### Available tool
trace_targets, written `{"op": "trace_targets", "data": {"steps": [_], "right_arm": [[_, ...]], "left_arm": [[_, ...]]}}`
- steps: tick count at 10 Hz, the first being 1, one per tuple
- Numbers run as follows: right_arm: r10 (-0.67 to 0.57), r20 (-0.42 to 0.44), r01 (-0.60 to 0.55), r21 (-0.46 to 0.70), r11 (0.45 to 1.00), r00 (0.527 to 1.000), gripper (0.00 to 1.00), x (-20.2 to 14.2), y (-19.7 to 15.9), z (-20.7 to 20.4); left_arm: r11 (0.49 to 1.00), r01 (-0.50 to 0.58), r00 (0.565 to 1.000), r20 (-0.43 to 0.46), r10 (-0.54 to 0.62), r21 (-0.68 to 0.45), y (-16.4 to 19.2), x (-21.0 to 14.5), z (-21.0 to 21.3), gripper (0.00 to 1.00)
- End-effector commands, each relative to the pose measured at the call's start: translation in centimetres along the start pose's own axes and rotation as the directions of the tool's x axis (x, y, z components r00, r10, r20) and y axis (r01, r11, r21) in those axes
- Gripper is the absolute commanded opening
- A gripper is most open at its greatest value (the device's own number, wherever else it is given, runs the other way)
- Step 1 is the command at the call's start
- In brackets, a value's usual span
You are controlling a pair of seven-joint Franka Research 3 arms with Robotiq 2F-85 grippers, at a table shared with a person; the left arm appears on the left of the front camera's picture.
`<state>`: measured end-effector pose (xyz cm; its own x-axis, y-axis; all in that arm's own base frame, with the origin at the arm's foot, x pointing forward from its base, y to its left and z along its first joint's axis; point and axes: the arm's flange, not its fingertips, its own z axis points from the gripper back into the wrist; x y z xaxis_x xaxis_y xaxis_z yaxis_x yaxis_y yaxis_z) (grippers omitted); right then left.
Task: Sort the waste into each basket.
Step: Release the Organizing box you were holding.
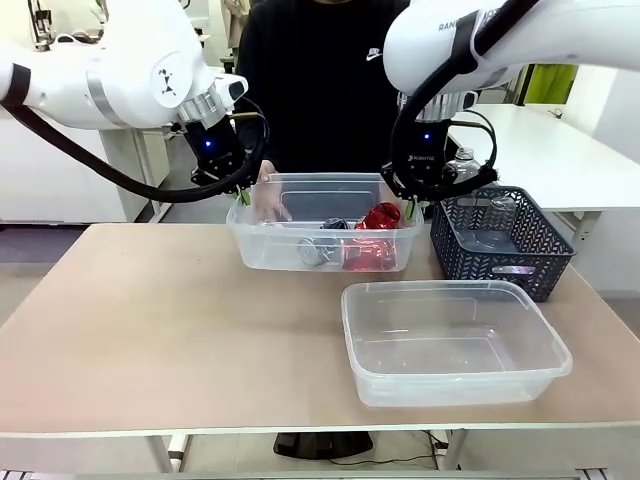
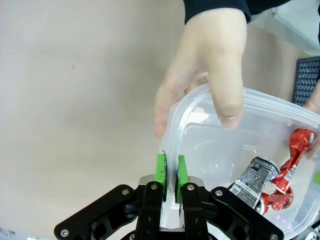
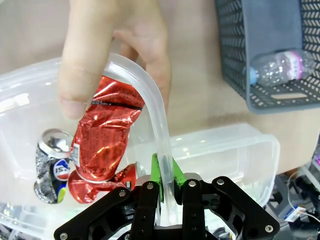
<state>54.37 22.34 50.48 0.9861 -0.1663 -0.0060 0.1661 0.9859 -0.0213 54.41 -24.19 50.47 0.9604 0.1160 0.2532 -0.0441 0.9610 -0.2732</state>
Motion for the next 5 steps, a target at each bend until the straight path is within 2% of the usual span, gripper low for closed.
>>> {"op": "trace_targets", "data": {"steps": [1,2,3,4,5], "right_arm": [[0.002,0.003,-0.002,-0.001,1.0,1.0,0.06,-0.6,-0.1,-0.2],[0.0,0.0,0.0,0.0,1.0,1.0,0.06,0.0,0.0,0.0],[-0.018,0.043,0.017,0.011,1.0,0.999,0.61,-0.6,-0.7,0.6],[-0.029,0.076,0.028,0.018,0.999,0.997,0.61,-1.0,-1.1,0.9],[-0.034,0.104,0.031,0.029,0.999,0.994,1.0,-1.3,-1.3,1.3]], "left_arm": [[1.0,0.003,1.0,0.009,-0.003,-0.005,0.0,-0.5,0.2,0.1],[1.0,0.0,1.0,0.0,0.0,0.0,0.0,0.0,0.0,0.18],[0.999,0.028,0.999,0.027,-0.029,0.015,-0.3,-0.3,0.5,0.67],[0.999,0.032,0.999,0.041,-0.032,-0.009,-0.5,-0.5,1.0,0.75],[0.999,0.036,0.998,0.058,-0.036,0.001,-0.6,-0.8,1.4,1.0]]}}
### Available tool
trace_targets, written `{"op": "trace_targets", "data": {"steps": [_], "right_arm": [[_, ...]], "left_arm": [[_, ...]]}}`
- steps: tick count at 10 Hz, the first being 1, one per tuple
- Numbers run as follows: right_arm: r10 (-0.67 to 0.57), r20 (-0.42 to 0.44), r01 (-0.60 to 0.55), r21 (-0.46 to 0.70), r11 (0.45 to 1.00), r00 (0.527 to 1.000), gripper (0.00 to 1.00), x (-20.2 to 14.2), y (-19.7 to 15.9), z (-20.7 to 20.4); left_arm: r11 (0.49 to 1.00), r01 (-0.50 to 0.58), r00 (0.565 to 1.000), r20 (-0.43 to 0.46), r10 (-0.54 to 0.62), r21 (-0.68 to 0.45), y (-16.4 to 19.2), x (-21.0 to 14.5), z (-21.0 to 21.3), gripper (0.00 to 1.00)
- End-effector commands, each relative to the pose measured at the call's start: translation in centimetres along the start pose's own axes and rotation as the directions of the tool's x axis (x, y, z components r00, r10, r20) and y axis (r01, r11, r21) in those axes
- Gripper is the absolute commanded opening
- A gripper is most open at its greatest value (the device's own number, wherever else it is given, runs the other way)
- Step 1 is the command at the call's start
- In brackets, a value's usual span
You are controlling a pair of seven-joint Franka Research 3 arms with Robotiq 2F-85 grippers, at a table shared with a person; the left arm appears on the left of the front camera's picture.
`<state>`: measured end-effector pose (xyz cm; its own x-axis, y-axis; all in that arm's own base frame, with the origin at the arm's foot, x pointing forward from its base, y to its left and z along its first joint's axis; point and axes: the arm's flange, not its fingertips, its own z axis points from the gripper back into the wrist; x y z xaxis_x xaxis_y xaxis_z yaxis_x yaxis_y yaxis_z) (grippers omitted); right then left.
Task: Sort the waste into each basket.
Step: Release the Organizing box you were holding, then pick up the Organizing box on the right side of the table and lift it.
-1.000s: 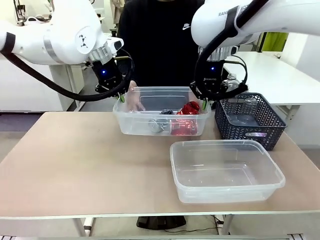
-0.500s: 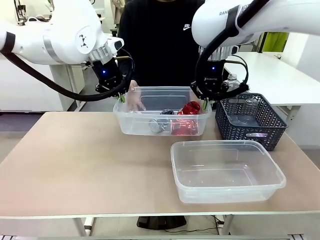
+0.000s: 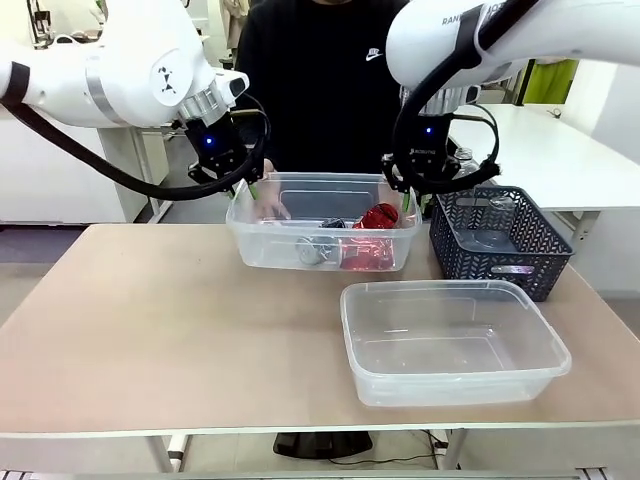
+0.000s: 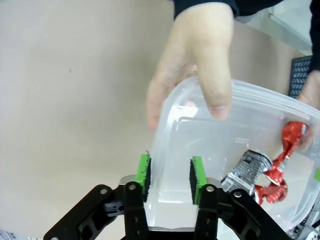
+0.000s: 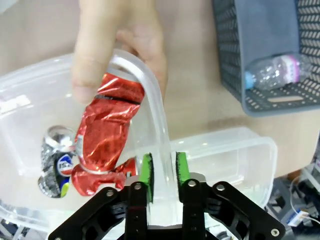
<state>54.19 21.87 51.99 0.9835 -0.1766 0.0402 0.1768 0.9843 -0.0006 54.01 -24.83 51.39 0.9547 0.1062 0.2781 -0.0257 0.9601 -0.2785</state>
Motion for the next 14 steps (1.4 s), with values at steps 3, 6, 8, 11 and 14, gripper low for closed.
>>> {"op": "trace_targets", "data": {"steps": [3,6,8,11,14], "right_arm": [[-0.052,0.191,0.031,0.11,0.993,0.98,1.0,-1.7,-1.6,1.1],[-0.061,0.275,0.018,0.158,0.987,0.959,1.0,-2.9,-2.4,2.3],[-0.055,0.291,0.011,0.151,0.988,0.955,1.0,-3.4,-2.4,2.6],[-0.04,0.274,0.002,0.138,0.99,0.961,1.0,-2.6,-1.9,3.2],[-0.04,0.274,0.002,0.138,0.99,0.961,1.0,-2.6,-1.9,3.2]], "left_arm": [[0.999,0.031,0.995,0.097,-0.03,-0.016,0.5,-1.6,2.4,1.0],[0.992,0.108,0.986,0.133,-0.098,-0.07,0.8,-2.5,4.2,1.0],[0.99,0.118,0.986,0.125,-0.108,-0.073,1.0,-2.8,4.4,1.0],[0.994,0.097,0.988,0.127,-0.091,-0.045,-0.2,-2.2,4.5,1.0],[0.994,0.097,0.988,0.127,-0.091,-0.045,-0.2,-2.2,4.5,1.0]]}}
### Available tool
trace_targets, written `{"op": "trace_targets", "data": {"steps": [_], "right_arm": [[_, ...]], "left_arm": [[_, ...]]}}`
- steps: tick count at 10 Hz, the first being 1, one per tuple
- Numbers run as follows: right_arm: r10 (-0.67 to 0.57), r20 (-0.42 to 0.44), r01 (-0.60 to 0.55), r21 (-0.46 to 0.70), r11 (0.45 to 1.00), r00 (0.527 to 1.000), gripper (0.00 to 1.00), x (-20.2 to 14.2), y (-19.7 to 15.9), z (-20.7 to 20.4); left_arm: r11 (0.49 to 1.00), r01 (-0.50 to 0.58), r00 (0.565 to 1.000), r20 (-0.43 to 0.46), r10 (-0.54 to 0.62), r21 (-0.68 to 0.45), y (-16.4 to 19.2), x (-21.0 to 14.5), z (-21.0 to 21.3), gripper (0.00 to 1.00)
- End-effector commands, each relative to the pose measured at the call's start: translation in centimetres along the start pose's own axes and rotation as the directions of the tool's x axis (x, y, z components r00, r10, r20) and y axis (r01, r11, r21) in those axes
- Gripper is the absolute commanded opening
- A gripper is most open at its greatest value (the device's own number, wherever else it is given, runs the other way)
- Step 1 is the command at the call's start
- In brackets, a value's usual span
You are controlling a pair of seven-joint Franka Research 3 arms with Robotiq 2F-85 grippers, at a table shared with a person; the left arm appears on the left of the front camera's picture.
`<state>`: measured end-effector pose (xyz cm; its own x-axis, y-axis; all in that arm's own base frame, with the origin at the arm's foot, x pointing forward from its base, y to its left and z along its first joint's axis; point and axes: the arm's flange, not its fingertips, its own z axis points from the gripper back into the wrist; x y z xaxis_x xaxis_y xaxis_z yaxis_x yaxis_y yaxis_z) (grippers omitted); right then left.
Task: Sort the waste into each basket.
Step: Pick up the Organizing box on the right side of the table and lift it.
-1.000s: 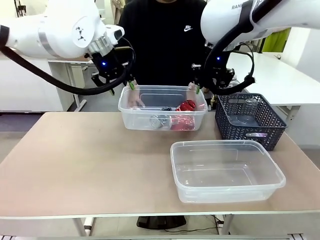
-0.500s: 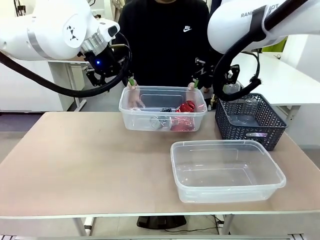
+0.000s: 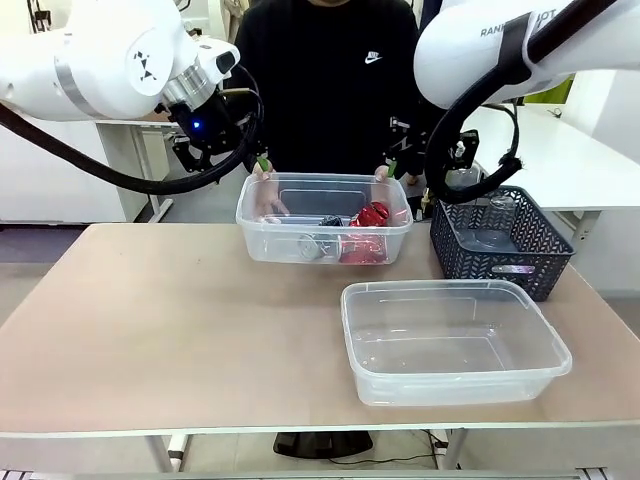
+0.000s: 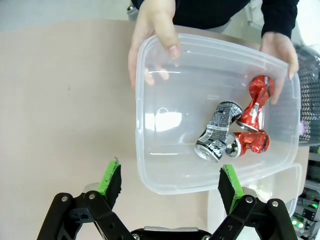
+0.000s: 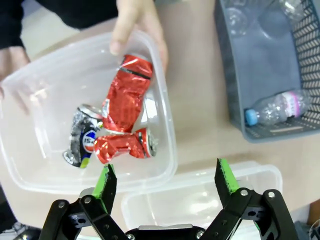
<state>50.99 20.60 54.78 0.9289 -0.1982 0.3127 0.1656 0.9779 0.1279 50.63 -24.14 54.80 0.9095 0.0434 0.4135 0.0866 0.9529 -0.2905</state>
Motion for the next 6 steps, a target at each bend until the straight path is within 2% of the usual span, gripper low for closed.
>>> {"op": "trace_targets", "data": {"steps": [1,3,4,5,6], "right_arm": [[-0.009,0.001,0.009,0.007,1.0,1.0,1.0,0.3,0.0,0.2],[0.0,0.0,0.0,0.0,1.0,1.0,1.0,0.0,0.0,0.0],[0.065,0.033,-0.065,-0.02,0.998,0.997,1.0,-1.4,-1.0,2.0],[0.19,0.018,-0.191,0.052,0.98,0.982,1.0,-4.4,-3.5,4.7],[0.326,-0.022,-0.324,0.061,0.944,0.945,1.0,-7.4,-7.1,6.6]], "left_arm": [[1.0,-0.006,1.0,0.005,0.006,0.002,0.0,0.0,0.2,1.0],[1.0,0.0,1.0,0.001,0.0,0.0,0.0,0.0,0.0,1.0],[0.987,-0.026,0.999,-0.029,0.022,-0.159,-1.6,-1.0,1.7,1.0],[0.982,-0.131,0.991,-0.029,0.128,-0.138,-4.4,-3.9,3.4,1.0],[0.982,-0.163,0.984,-0.092,0.154,-0.094,-7.2,-7.7,3.8,1.0]]}}
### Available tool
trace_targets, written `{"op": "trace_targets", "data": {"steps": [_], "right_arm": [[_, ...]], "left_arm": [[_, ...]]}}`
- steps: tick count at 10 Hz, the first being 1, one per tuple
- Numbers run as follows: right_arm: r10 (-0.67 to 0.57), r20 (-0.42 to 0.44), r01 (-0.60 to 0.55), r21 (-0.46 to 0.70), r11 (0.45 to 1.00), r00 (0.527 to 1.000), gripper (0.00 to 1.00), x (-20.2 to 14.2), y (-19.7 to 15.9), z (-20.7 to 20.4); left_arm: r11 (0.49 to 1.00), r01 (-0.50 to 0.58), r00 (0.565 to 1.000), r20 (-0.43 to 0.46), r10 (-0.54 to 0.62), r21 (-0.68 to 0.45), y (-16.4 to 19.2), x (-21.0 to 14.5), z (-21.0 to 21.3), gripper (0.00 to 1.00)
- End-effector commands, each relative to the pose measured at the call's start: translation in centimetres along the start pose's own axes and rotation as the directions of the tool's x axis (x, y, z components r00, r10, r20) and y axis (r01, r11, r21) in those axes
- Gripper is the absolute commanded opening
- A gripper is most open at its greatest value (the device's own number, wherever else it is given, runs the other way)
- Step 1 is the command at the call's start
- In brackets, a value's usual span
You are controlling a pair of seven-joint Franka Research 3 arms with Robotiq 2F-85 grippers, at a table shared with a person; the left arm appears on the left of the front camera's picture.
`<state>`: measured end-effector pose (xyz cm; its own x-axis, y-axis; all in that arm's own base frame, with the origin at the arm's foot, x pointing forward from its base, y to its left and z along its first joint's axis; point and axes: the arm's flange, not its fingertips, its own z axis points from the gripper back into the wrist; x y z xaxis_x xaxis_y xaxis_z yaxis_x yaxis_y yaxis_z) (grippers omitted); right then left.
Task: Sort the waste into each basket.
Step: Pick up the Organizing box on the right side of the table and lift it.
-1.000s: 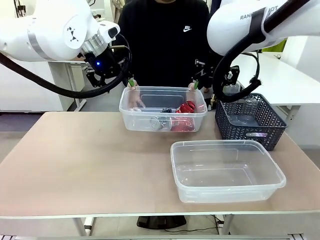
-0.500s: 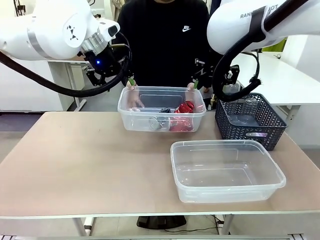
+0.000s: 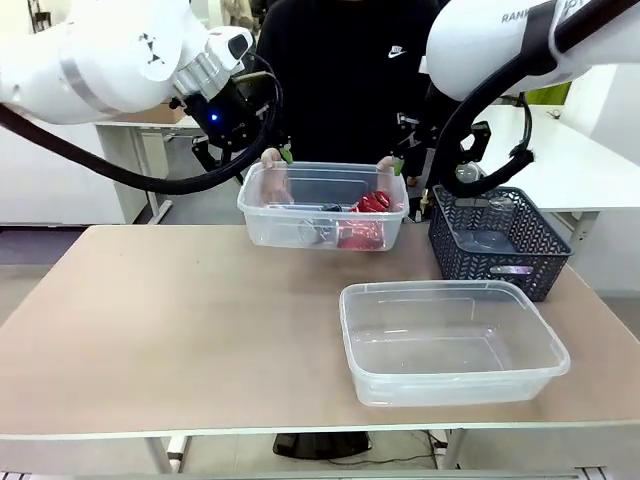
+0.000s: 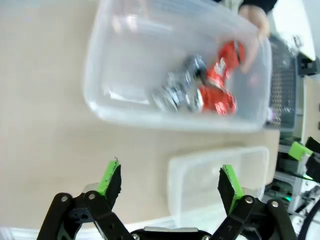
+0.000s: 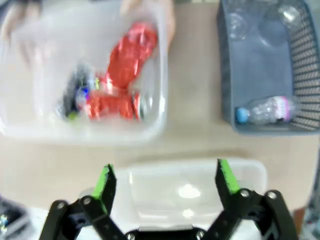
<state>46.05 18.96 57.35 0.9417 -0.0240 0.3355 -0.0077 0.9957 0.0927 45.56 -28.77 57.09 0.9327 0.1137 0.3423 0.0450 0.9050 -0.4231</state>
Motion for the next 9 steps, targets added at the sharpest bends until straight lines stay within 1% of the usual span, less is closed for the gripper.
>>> {"op": "trace_targets", "data": {"steps": [1,2,3,4,5,6,9], "right_arm": [[0.232,-0.102,-0.235,-0.027,0.972,0.967,1.0,-8.4,-8.0,3.3],[0.145,-0.132,-0.146,0.002,0.989,0.98,1.0,-10.2,-10.6,3.1],[0.084,-0.186,-0.089,-0.024,0.996,0.979,1.0,-11.5,-11.9,2.2],[0.099,-0.237,-0.118,-0.068,0.991,0.967,1.0,-12.6,-12.3,1.1],[0.085,-0.261,-0.132,-0.166,0.977,0.961,1.0,-12.8,-12.6,0.7],[0.105,-0.205,-0.111,-0.022,0.994,0.973,1.0,-13.1,-12.3,2.1],[0.105,-0.205,-0.111,-0.022,0.994,0.973,1.0,-13.1,-12.3,2.1]], "left_arm": [[0.998,-0.047,0.99,-0.133,0.053,0.047,-3.7,-8.1,-0.9,1.0],[0.991,0.045,0.972,-0.236,-0.014,0.123,-4.8,-11.1,-2.8,1.0],[0.98,0.119,0.956,-0.283,-0.071,0.157,-5.4,-12.9,-4.4,1.0],[0.975,0.151,0.942,-0.324,-0.091,0.164,-5.9,-14.0,-5.7,1.0],[0.98,0.137,0.945,-0.315,-0.085,0.146,-6.4,-13.9,-6.5,1.0],[0.986,0.09,0.953,-0.299,-0.045,0.14,-6.2,-15.9,-4.9,1.0],[0.986,0.09,0.953,-0.299,-0.045,0.14,-6.2,-15.9,-4.9,1.0]]}}
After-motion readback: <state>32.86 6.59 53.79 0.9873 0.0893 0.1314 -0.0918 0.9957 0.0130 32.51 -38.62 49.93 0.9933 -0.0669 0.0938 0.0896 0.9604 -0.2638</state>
